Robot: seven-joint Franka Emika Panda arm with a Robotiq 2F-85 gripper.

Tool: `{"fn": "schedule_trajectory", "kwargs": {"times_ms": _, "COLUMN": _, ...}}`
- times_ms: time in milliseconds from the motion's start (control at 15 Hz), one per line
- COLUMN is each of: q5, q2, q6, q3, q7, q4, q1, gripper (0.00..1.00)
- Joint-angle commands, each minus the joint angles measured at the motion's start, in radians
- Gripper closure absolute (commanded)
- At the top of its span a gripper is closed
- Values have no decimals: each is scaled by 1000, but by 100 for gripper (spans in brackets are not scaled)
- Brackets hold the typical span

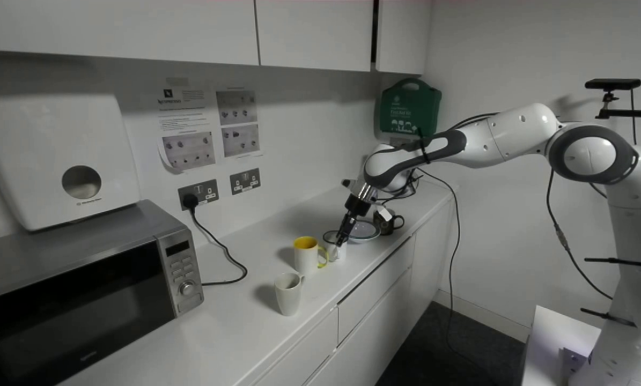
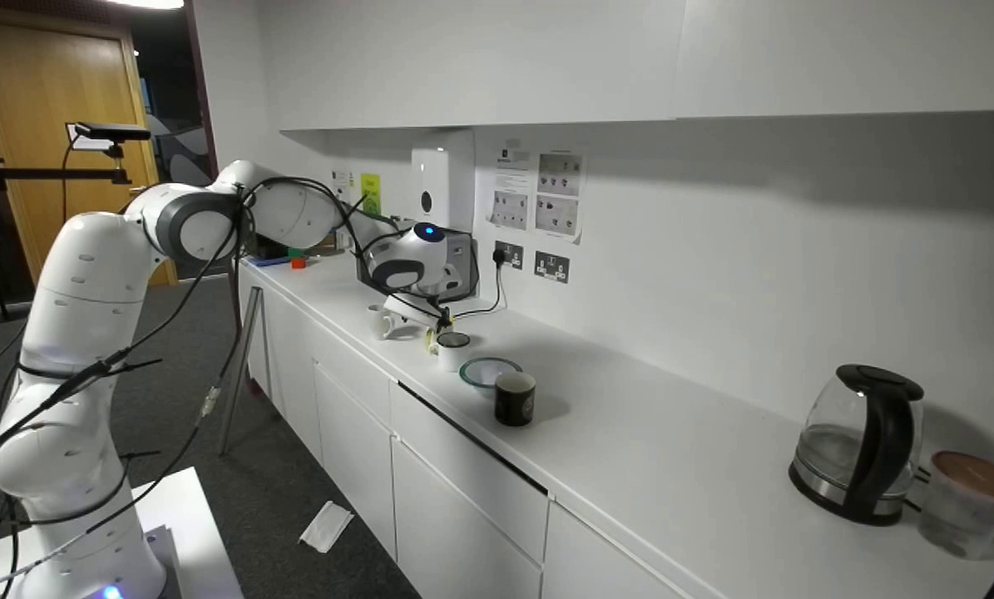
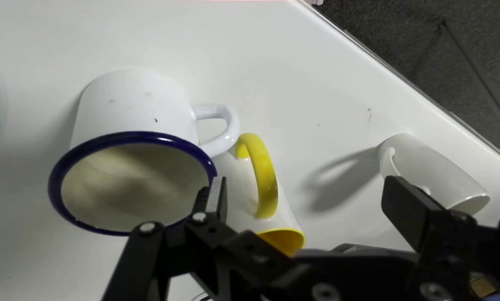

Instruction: Move the left second cup towards you

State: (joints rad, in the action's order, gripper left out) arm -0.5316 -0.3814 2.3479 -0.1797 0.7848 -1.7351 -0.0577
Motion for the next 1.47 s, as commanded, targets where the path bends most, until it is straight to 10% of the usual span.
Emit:
{"fn": "schedule_trajectory", "kwargs": {"times_ms": 0, "q5": -33, "q2": -17, "q6": -40, "q3": -30, "q7": 45, "q4": 47, "q1": -28, "gripper": 0}}
{"fn": "schedule_trajectory", "kwargs": {"times_ms": 1400, "q5": -8, "q2": -3, "q6": -2, "q3": -33, "q7": -27, "q4": 26, "q1": 3, "gripper": 0}}
